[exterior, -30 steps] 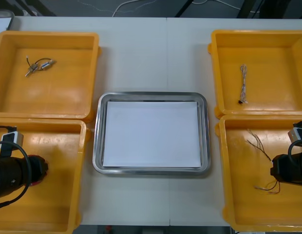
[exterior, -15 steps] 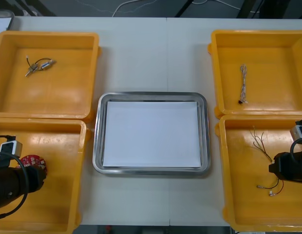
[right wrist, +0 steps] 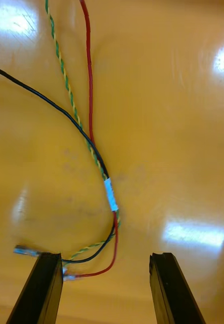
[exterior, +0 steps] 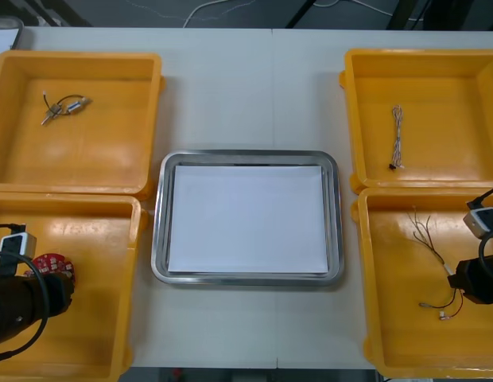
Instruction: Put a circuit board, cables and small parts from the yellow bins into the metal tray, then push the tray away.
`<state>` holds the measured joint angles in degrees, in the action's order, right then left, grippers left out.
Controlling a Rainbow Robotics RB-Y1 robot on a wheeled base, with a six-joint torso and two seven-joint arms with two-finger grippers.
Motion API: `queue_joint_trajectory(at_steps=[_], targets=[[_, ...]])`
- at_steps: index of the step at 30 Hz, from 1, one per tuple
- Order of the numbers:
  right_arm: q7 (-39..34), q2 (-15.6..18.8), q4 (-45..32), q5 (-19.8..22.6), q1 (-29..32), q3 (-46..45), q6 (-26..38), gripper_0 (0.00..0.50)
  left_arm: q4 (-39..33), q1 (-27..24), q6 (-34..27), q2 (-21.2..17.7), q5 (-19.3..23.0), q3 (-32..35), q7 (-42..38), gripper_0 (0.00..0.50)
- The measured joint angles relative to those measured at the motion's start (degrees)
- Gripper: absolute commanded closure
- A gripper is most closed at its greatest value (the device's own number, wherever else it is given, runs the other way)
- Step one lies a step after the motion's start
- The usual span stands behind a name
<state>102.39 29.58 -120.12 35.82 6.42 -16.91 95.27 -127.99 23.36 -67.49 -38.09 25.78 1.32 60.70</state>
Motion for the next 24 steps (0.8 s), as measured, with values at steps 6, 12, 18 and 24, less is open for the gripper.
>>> queue_joint_trajectory(at_steps=[6, 12, 18, 24], targets=[[2.35, 0.55, 3.52, 0.56, -0.65, -0.01, -2.12, 0.000, 0.00, 0.00, 0.00, 0.48, -1.36, -1.44, 0.01, 0.058], [5.22, 0.55, 5.82, 0.89, -1.34, -0.01, -3.72, 0.000, 0.00, 0.00, 0.00, 1.05, -2.57, -2.32, 0.01, 0.080], [5.22, 0.55, 7.25, 0.90, -1.73, 0.03, -5.23, 0.000, 0.05, 0.00, 0.00, 1.53, -2.91, -2.57, 0.01, 0.148], [5.22, 0.55, 7.47, 0.89, -1.86, 0.50, -5.68, 0.000, 0.25, -0.01, 0.00, 1.99, -3.46, -2.57, 0.04, 0.175]])
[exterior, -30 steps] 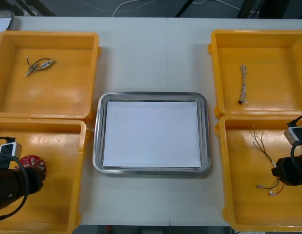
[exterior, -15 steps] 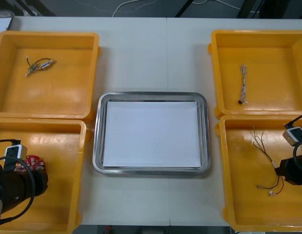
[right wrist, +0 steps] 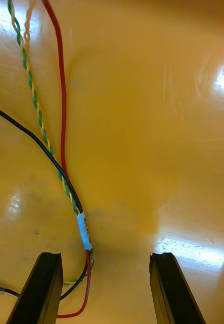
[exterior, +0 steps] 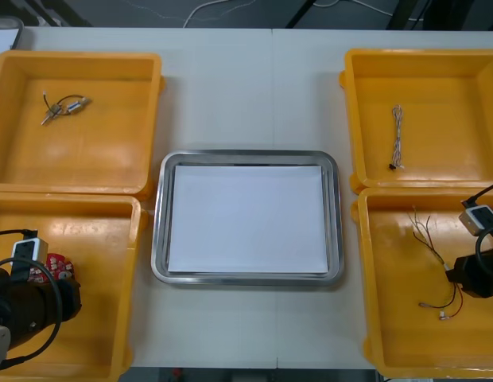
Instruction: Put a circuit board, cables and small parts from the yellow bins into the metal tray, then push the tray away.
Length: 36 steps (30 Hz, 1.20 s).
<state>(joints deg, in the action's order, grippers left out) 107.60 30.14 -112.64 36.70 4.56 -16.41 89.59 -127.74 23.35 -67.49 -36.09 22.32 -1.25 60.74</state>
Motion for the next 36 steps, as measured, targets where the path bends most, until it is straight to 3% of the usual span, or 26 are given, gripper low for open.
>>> queue_joint_trajectory(at_steps=[7, 16, 18, 19, 28, 29, 30, 31, 33, 36], targets=[[0.00, 0.00, 0.01, -0.10, -0.03, 0.98, -0.28, 0.000, 0.26, 0.00, 0.00, 0.31, -0.23, 0.00, 0.04, 0.241], [-0.01, 0.00, 0.27, -0.74, -0.03, 2.62, -1.11, 0.000, 0.41, 0.00, 0.00, 0.41, -0.65, 0.00, 0.08, 0.409], [-0.01, 0.00, 0.94, -0.76, -0.03, 2.83, -1.99, 0.000, 0.49, -0.01, 0.00, 0.42, -0.83, -0.01, 0.09, 0.486], [-0.01, 0.00, 1.36, -0.77, -0.03, 2.96, -2.48, 0.000, 0.50, -0.01, 0.00, 0.42, -0.84, -0.01, 0.09, 0.498], [-0.01, 0.01, 2.38, -1.16, -0.04, 3.44, -3.07, 0.007, 0.51, -0.16, 0.00, 0.42, -0.94, -0.02, 0.09, 0.500], [-0.01, 0.02, 2.38, -1.30, -0.04, 3.54, -3.10, 0.021, 0.51, -0.23, 0.00, 0.42, -0.94, -0.02, 0.09, 0.500], [-0.01, 0.03, 2.38, -1.40, -0.05, 3.64, -3.14, 0.094, 0.51, -0.33, 0.00, 0.42, -0.94, -0.01, 0.09, 0.500], [-0.01, 0.06, 2.38, -1.49, -0.05, 3.69, -3.15, 0.224, 0.51, -0.42, 0.00, 0.42, -0.93, -0.01, 0.10, 0.500], [-0.01, 0.11, 2.38, -1.59, -0.05, 3.69, -3.17, 0.433, 0.51, -0.60, 0.00, 0.42, -0.91, 0.09, 0.10, 0.500], [-0.01, 0.13, 2.38, -1.68, -0.06, 3.69, -3.17, 0.500, 0.43, -0.95, -0.33, 0.42, -0.71, 0.73, 0.10, 0.500]])
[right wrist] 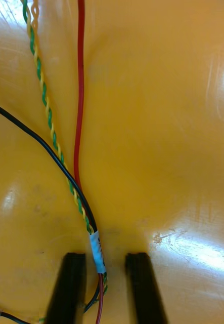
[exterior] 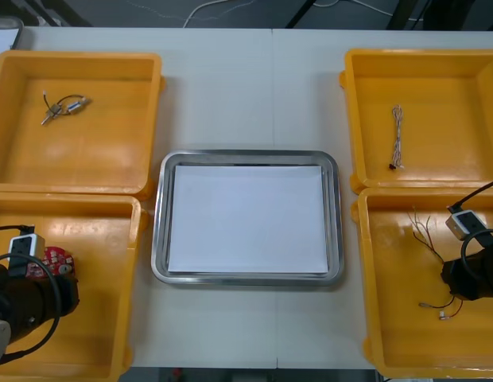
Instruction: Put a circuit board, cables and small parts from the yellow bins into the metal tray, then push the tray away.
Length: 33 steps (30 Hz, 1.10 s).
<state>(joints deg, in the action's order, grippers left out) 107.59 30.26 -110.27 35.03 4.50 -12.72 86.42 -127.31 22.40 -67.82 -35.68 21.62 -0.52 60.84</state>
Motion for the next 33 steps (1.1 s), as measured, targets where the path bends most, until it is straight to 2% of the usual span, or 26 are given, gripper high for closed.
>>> queue_joint_trajectory(at_steps=[7, 13, 22, 33], targets=[[0.00, 0.02, 0.00, -0.08, -0.19, 0.00, 0.00, 0.500, -4.03, -0.85, -8.08, 0.00, 1.64, 5.10, 0.03, 0.500], [0.00, 0.07, 0.01, 0.27, -1.77, -0.18, 1.29, 0.500, -9.18, -1.34, -15.82, -0.03, 6.71, 10.19, 0.98, 0.500], [0.00, 0.08, -4.59, 2.05, -3.28, -4.78, 11.08, 0.500, -13.77, -4.08, -25.29, -0.37, 13.40, 16.34, 1.30, 0.500], [-0.11, 0.07, -15.18, 3.28, -3.28, -12.02, 23.02, 0.500, -15.91, -6.13, -31.42, -0.40, 14.85, 19.47, 1.30, 0.500]])
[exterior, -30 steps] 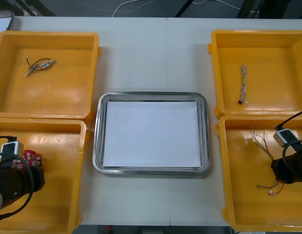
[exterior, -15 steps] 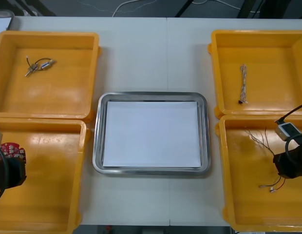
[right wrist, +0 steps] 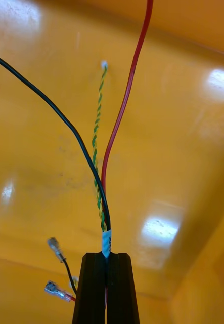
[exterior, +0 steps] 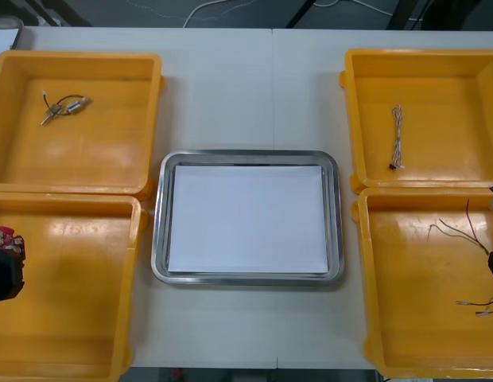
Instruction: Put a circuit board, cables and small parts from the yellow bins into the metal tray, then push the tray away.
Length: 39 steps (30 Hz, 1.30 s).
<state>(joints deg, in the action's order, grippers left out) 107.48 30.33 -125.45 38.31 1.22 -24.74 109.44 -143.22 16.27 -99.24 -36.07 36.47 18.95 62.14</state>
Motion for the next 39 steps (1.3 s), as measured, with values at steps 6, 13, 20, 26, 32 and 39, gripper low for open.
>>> queue_joint_trajectory(at_steps=[6, 13, 20, 26, 32, 39], targets=[[-3.71, 0.00, -4.79, 0.53, 0.00, -2.37, 0.19, 0.500, -2.75, -1.54, -5.25, 0.00, 0.41, 0.81, 0.00, 0.500], [-11.13, -0.01, -9.24, 1.06, 0.00, -2.18, 0.32, 0.500, -4.73, -4.06, -9.20, 0.00, 2.40, 0.97, 0.00, 0.500], [-17.01, 0.00, -13.05, 1.73, 0.00, -0.14, 0.34, 0.500, -4.82, -7.73, -10.24, -1.44, 6.36, 1.04, -0.01, 0.500], [-17.11, 0.01, -16.40, 2.80, 0.00, 1.44, 0.34, 0.500, -4.86, -11.08, -10.29, -3.27, 10.27, 1.02, -0.37, 0.500], [-17.13, 0.03, -19.04, 4.41, 0.00, 2.27, 0.35, 0.500, -4.92, -14.10, -10.32, -5.35, 11.04, -1.18, -5.26, 0.500], [-18.36, 0.91, -20.88, 6.61, 0.00, 4.04, 0.35, 0.500, -4.94, -17.32, -10.34, -7.28, 11.28, -6.25, -16.15, 0.500]])
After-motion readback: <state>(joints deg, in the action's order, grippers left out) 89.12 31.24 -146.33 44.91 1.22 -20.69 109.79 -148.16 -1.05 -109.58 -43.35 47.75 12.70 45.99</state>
